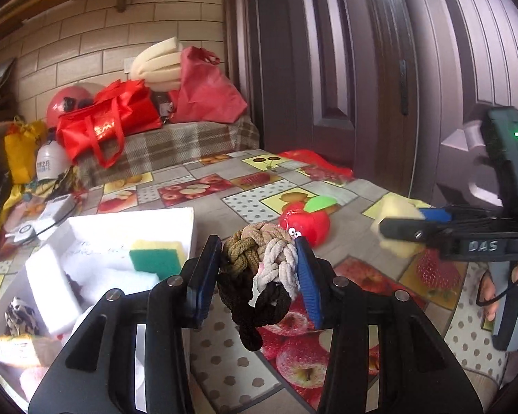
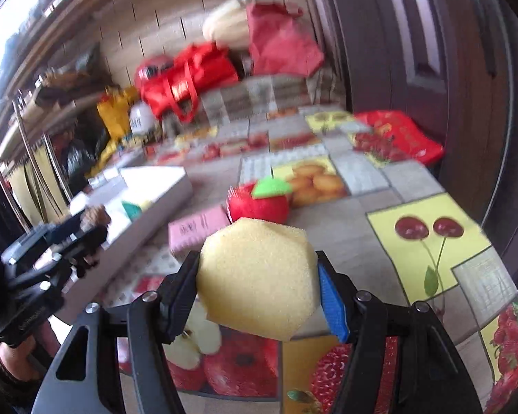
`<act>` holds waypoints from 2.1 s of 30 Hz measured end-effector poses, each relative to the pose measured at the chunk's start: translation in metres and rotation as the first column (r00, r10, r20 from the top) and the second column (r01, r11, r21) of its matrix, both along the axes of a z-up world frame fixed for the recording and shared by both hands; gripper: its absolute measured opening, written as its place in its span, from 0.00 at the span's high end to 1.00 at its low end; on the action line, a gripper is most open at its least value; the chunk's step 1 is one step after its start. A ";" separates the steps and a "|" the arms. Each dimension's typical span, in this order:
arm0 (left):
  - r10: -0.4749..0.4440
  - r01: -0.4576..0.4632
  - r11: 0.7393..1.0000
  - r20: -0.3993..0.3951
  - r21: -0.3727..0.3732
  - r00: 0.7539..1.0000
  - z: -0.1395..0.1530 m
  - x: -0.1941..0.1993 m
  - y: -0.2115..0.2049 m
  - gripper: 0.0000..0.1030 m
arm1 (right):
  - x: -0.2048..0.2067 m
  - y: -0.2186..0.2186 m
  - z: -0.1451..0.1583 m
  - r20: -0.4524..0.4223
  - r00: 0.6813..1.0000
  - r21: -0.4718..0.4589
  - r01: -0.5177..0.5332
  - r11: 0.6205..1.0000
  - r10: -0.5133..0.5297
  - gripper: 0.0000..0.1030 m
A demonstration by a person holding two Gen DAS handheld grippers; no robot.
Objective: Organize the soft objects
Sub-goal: 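Grasp the rope toy with the left tool while the right tool lifts the sponge, then drop the rope toy into the box while the right tool releases the sponge there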
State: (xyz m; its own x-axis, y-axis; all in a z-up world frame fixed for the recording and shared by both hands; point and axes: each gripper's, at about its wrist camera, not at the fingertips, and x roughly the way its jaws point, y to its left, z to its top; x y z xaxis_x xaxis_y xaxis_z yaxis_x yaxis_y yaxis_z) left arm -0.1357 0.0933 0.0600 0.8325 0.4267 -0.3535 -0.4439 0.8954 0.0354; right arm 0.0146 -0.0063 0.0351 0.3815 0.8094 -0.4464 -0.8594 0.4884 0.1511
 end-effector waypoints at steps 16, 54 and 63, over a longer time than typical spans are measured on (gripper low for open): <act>0.046 -0.046 0.999 0.034 -0.020 0.998 0.000 -0.035 0.005 0.59 | -0.057 0.013 0.016 0.258 0.966 0.089 -0.018 0.996 -0.005 0.38; 0.376 -0.373 0.925 0.052 -0.068 0.925 -0.010 -0.142 0.092 0.59 | -0.120 0.111 0.000 0.251 0.951 0.008 -0.185 0.983 0.178 0.38; 0.398 -0.394 0.916 0.052 -0.074 0.916 -0.012 -0.146 0.100 0.58 | -0.139 0.134 0.000 0.297 0.927 -0.004 -0.240 0.971 0.230 0.38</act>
